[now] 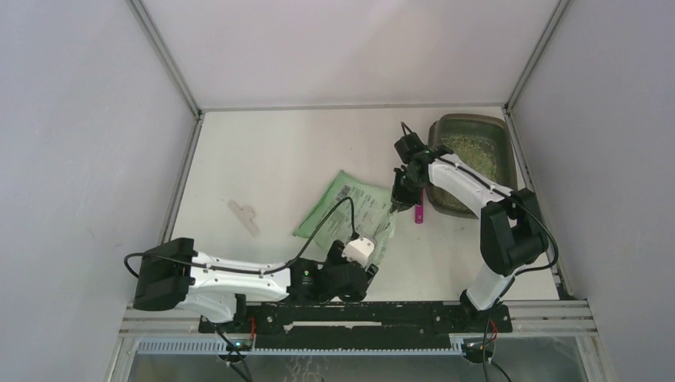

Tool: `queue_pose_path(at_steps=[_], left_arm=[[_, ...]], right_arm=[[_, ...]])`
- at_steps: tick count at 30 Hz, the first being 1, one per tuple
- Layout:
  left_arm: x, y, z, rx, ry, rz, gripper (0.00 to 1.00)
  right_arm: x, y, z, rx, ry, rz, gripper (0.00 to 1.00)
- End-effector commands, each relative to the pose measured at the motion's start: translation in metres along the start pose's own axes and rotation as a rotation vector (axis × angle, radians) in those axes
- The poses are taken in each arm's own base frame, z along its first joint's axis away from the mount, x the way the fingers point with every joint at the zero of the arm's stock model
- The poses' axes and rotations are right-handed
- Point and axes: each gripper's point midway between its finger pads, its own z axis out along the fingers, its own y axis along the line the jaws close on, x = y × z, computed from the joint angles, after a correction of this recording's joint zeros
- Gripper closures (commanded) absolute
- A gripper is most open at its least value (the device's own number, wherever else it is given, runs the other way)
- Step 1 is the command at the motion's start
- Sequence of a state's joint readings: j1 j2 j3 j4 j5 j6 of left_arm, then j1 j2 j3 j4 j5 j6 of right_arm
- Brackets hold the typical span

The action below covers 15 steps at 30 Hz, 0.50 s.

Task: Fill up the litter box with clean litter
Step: Close the cat litter bag at the center of the board.

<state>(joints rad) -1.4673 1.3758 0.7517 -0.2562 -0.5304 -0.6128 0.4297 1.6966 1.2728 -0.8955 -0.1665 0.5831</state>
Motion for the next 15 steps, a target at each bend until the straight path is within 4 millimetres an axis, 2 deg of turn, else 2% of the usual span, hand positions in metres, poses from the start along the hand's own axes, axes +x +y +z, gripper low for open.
queue_pose_path(at_steps=[1, 4, 7, 12, 15], left_arm=[[-0.024, 0.011, -0.012, -0.072, -0.106, -0.005, 0.13], [-0.031, 0.004, -0.010, -0.051, -0.158, 0.034, 0.01], [-0.041, -0.008, -0.010, -0.030, -0.226, 0.095, 0.00], [-0.053, -0.025, 0.002, 0.014, -0.309, 0.159, 0.00], [-0.051, -0.039, 0.014, 0.043, -0.306, 0.182, 0.00]], right_arm=[[0.007, 0.018, -0.009, -0.053, 0.015, -0.036, 1.00], [0.010, 0.021, -0.008, -0.076, 0.021, -0.034, 1.00], [0.016, 0.028, -0.008, -0.141, 0.048, -0.023, 1.00], [0.027, 0.026, -0.007, -0.210, 0.086, 0.012, 1.00], [0.033, 0.025, -0.007, -0.244, 0.107, 0.030, 1.00]])
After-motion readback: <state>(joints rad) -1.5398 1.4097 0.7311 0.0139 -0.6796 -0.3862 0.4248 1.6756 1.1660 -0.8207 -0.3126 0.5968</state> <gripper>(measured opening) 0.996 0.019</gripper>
